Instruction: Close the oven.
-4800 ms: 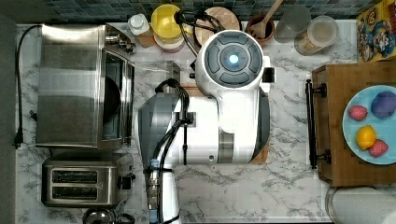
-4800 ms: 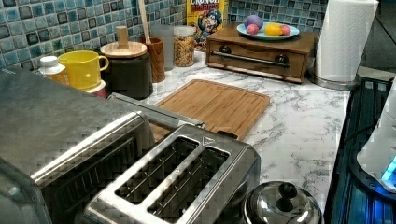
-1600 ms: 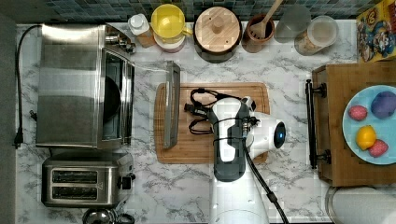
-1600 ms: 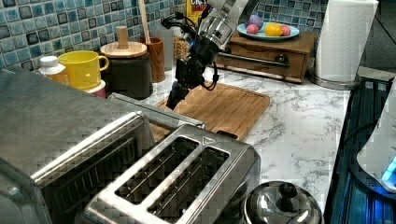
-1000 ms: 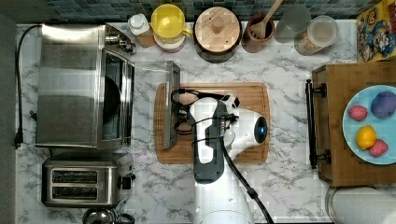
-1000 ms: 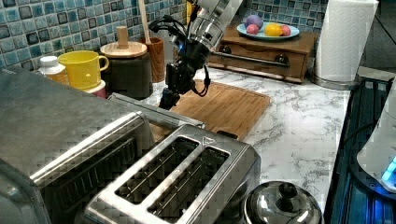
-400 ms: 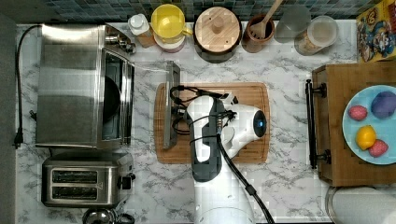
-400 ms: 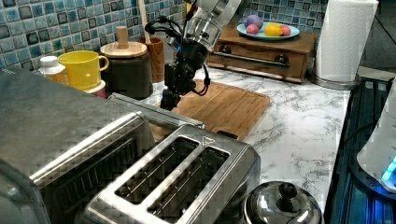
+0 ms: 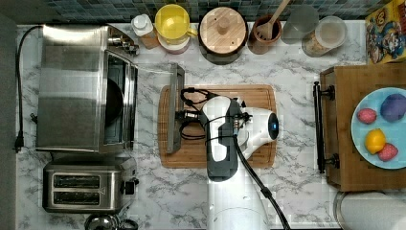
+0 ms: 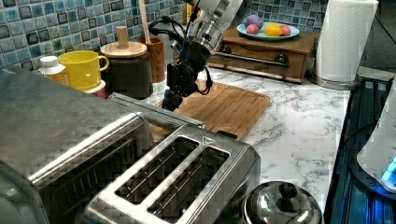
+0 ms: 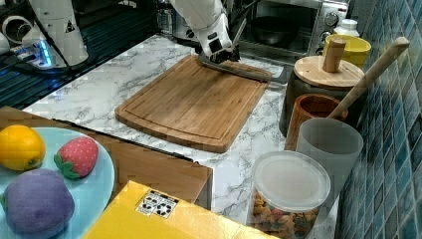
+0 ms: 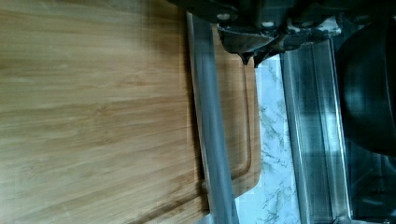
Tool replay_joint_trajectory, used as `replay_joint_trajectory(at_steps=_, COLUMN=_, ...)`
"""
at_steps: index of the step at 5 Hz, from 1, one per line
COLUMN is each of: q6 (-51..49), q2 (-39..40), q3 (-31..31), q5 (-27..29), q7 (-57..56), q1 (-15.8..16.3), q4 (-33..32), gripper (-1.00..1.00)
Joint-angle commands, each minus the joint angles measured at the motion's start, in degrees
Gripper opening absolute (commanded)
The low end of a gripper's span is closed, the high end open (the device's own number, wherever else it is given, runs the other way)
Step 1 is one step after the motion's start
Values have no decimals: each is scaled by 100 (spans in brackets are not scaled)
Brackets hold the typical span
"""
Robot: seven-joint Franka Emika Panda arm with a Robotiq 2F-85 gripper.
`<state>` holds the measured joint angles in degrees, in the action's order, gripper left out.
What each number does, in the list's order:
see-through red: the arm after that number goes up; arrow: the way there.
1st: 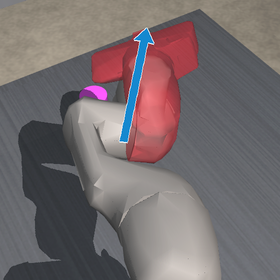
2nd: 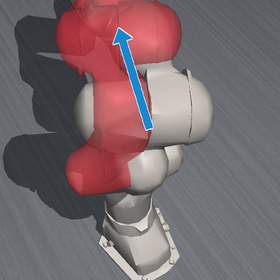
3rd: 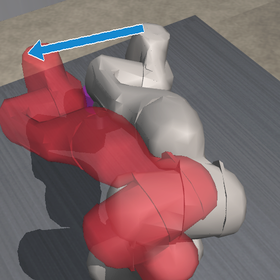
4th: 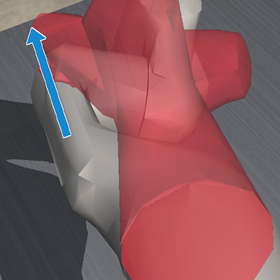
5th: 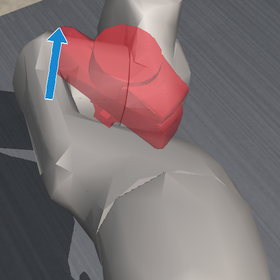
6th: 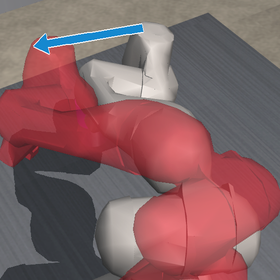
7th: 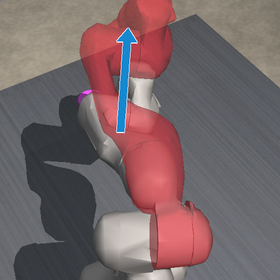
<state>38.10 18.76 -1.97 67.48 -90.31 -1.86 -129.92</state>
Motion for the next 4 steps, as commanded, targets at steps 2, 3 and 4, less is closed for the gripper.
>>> replay_joint_trajectory(at_steps=2, q6=-288, q2=-1239, q3=1286, q5=-346, q7=1050, q1=1200, q4=909, gripper=-100)
replay_joint_trajectory(at_steps=3, q6=151, q2=-1404, q3=1345, q5=-878, q7=1665, q1=1427, q4=1026, gripper=-100)
replay_joint_trajectory(at_steps=4, q6=465, q2=-1409, q3=1641, q5=-1701, q7=2580, q1=1491, q4=1241, gripper=-100)
